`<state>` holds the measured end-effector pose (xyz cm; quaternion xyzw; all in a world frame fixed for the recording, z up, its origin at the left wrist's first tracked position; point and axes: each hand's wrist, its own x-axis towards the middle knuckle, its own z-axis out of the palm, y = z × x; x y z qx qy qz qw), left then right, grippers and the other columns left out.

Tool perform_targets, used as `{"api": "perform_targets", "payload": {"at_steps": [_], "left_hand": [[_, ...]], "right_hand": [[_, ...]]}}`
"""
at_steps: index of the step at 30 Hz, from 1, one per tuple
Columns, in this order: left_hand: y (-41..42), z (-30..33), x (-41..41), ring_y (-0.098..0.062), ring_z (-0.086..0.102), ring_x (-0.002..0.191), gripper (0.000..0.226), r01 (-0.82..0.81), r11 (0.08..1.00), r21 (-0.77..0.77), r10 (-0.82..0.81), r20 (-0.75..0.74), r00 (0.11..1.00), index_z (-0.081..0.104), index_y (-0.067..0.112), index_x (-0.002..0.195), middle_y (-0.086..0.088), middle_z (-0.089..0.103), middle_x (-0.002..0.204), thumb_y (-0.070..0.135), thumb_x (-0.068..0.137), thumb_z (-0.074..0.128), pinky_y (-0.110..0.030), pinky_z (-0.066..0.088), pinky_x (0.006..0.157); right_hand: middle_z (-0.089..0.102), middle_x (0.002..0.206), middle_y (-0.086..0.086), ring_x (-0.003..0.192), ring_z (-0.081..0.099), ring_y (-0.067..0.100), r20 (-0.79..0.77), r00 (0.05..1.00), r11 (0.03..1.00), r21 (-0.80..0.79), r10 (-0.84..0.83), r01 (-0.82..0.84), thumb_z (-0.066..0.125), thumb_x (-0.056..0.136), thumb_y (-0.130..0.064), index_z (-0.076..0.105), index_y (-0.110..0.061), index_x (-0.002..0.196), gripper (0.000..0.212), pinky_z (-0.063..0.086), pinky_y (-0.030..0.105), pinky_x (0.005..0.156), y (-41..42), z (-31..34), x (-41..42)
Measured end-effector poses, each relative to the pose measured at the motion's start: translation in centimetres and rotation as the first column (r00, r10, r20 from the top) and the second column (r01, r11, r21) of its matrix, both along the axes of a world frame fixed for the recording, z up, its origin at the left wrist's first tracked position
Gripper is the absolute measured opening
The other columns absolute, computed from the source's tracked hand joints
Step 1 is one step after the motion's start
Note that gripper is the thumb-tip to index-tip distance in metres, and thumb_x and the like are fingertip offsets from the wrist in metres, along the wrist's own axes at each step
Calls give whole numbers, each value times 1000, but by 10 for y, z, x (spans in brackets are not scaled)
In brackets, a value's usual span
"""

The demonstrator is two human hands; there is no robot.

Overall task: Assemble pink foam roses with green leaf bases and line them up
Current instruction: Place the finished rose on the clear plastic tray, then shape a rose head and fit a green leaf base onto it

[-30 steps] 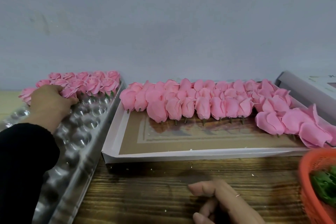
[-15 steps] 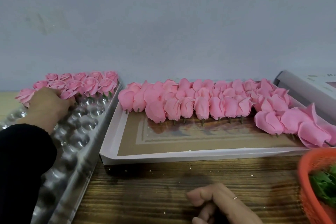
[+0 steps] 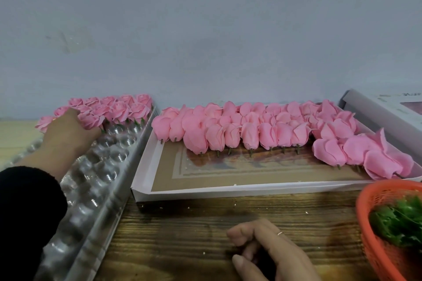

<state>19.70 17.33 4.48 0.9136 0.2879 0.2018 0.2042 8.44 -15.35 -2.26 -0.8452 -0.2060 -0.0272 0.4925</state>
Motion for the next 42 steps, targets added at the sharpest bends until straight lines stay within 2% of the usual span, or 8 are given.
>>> {"api": "perform_targets", "payload": {"at_steps": [6, 10, 13, 22, 26, 35, 38, 42], "left_hand": [[-35, 19, -3, -28, 52, 69, 17, 150, 988, 23, -152, 181, 972, 56, 5, 97, -20, 60, 98, 14, 83, 63, -31, 37, 65], [-79, 15, -1, -25, 51, 66, 7, 292, 956, -21, -281, 215, 935, 53, 9, 79, -1, 54, 69, 7, 83, 58, -28, 37, 56], [-109, 2, 3, -25, 53, 72, 16, 361, 928, -96, -339, 189, 922, 48, 11, 71, -5, 55, 69, 7, 84, 57, -29, 38, 62], [-152, -40, 26, -25, 51, 79, 27, 289, 913, -289, -297, 18, 955, 43, 9, 86, -3, 50, 73, 25, 83, 63, -29, 32, 60], [-157, -49, 37, -14, 42, 60, 28, 251, 918, -307, -249, 46, 967, 41, 10, 89, -1, 44, 69, 25, 81, 64, -27, 25, 49], [-153, -52, 41, -19, 46, 65, 22, 196, 907, -372, -151, 148, 978, 45, 9, 85, -3, 48, 72, 16, 78, 65, -28, 32, 55], [-154, -40, 26, -27, 54, 72, 20, 253, 761, -597, -72, 310, 948, 44, 11, 72, -10, 51, 76, 4, 79, 62, -35, 46, 68], [-172, -20, -22, -21, 54, 61, 9, 469, 239, -850, 48, 492, 869, 53, 4, 80, -13, 54, 72, -3, 84, 55, -24, 49, 51]], "right_hand": [[52, 105, -29, 76, 59, 4, -20, 1000, 997, 72, -12, 13, 57, 63, -33, 42, -58, 101, 48, 41, 5, 68, -3, 3, -4], [60, 97, -21, 71, 60, 8, -26, 1000, 992, 126, -5, 8, 64, 69, -21, 51, -52, 97, 43, 42, 6, 68, -7, 3, -3], [61, 96, -19, 68, 60, 6, -24, 1000, 988, 157, -10, 13, 64, 69, -19, 54, -48, 95, 40, 41, 6, 66, -8, 3, -4], [54, 101, -25, 71, 58, 3, -32, 999, 990, 141, -23, 27, 55, 65, -32, 46, -53, 99, 42, 41, 7, 68, -6, -1, -2], [51, 104, -26, 72, 58, 2, -30, 1000, 993, 119, -6, 9, 55, 65, -33, 43, -54, 101, 43, 42, 7, 70, -7, -2, 0], [57, 96, -21, 69, 58, 2, -81, 997, 989, 147, 6, 6, 58, 65, -29, 59, -50, 68, 21, 41, 7, 68, -7, 2, -2], [57, 98, -22, 73, 59, 2, -100, 995, 991, 134, -5, 18, 67, 73, -19, 60, -44, 73, 26, 41, 6, 69, -10, 1, -2], [65, 84, -9, 67, 61, 4, -197, 980, 973, 229, 10, 36, 68, 79, -15, 66, -35, 77, 20, 49, 14, 66, -12, 7, -5]]}}
